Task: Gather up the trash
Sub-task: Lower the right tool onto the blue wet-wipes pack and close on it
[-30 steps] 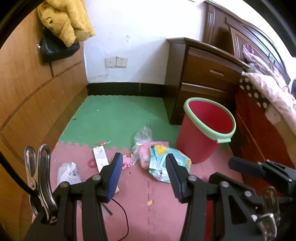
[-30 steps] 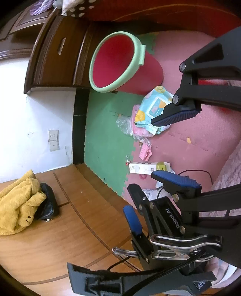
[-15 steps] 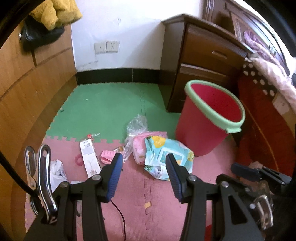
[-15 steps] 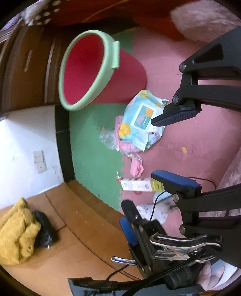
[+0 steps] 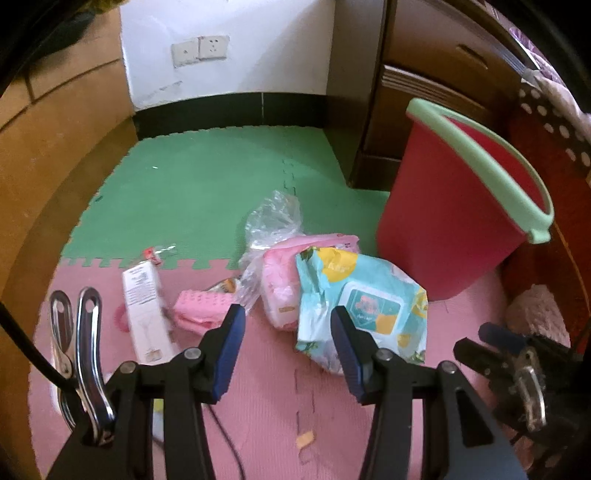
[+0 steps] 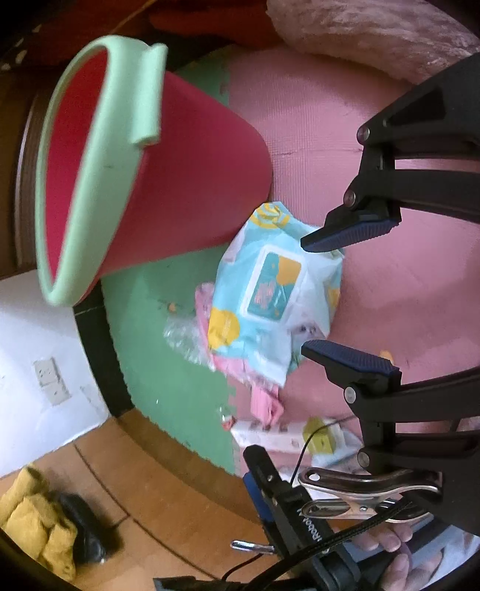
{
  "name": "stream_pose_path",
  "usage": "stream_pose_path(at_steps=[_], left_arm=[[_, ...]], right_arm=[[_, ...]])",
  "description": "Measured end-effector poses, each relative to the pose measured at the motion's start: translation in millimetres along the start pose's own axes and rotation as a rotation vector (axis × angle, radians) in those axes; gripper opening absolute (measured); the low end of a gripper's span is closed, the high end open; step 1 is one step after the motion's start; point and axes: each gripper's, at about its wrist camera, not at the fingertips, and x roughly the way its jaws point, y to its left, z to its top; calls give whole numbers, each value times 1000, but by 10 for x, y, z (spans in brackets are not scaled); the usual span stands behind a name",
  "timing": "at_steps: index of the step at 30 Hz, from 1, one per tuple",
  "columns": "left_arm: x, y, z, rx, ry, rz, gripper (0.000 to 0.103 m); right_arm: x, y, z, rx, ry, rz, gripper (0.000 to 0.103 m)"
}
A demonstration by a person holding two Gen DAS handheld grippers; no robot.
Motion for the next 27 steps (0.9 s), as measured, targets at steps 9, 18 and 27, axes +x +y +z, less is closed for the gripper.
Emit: stream_pose_path(at_steps=[9, 18, 27], left_arm=[[659, -203, -24, 52, 10, -30, 51], [1066, -150, -190, 78, 65, -8, 51], [1286, -2, -248, -11, 140, -75, 53]], right_arm=[[522, -249, -78, 38, 33, -48, 51], [851, -398, -154, 88, 39, -96, 51], [1081, -423, -306, 87, 59, -108, 51]])
